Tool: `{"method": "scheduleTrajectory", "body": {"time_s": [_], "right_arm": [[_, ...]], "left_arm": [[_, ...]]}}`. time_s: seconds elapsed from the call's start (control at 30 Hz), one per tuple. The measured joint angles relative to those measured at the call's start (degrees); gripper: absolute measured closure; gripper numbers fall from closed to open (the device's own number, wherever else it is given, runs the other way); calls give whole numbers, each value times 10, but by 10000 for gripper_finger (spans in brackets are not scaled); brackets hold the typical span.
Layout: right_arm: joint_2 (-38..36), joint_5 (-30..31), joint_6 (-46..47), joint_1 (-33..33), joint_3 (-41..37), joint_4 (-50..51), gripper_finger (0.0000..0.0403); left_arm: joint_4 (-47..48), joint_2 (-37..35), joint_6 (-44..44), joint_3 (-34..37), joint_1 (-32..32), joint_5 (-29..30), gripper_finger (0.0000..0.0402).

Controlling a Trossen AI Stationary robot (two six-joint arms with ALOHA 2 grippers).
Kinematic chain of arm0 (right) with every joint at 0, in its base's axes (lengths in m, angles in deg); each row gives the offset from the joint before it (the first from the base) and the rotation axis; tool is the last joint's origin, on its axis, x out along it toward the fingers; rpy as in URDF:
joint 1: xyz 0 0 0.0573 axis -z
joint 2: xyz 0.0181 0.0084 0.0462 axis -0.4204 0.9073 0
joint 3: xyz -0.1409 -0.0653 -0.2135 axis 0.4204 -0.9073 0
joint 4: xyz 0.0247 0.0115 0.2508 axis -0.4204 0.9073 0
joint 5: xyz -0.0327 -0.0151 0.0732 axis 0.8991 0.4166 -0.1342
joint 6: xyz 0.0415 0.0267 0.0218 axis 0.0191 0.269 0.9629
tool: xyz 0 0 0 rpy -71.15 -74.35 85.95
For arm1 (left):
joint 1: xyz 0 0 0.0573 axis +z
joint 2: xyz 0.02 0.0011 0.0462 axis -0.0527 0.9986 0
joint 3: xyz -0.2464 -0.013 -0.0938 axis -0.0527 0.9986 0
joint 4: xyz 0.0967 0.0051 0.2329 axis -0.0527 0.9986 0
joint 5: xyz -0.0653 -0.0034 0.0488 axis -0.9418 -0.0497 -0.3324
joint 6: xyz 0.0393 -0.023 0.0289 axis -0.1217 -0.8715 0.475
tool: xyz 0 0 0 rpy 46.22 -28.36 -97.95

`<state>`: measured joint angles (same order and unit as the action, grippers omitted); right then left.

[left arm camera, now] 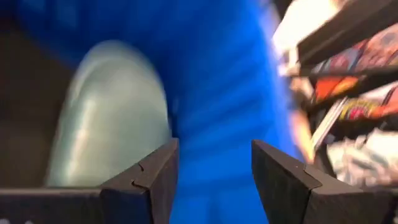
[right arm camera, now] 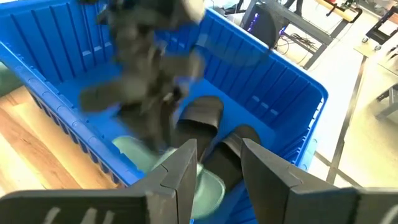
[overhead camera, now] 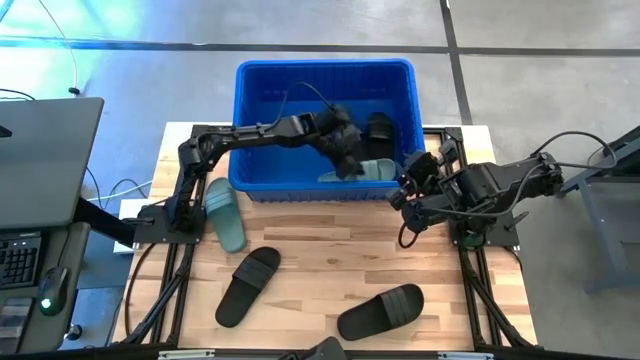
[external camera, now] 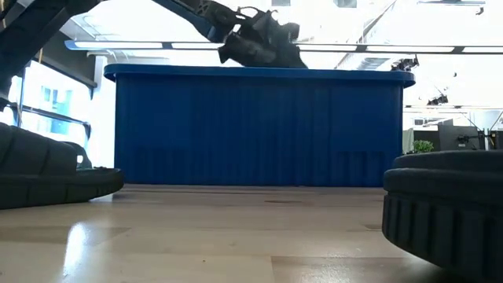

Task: Pick and place slides into bin
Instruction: Put the green slide into the blue bin

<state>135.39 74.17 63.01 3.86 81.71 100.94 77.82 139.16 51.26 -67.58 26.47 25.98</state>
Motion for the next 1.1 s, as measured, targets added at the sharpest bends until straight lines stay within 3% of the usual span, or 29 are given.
{"method": "scheduleTrajectory", "body": {"time_s": [0.13, 0.3, 0.47, 0.73, 0.93, 1.1], "right_arm": [[0, 1, 3, 0, 0, 0, 288], [0, -7, -17, 0, 0, 0, 288], [0, -29, -74, 0, 0, -2, 288], [0, -41, -55, 0, 0, -2, 288], [0, -38, -56, 0, 0, -2, 288], [0, -35, -60, 0, 0, -2, 288]], "left_arm": [[53, -6, 11, 0, 9, 6, 218], [17, -34, 9, 0, 22, -47, 218], [-9, -95, 17, -1, 9, -82, 218], [-1, -210, 66, -1, -52, -67, 218], [109, -285, 127, -1, -159, 83, 218], [320, -332, 128, -1, -252, 272, 218]]}}
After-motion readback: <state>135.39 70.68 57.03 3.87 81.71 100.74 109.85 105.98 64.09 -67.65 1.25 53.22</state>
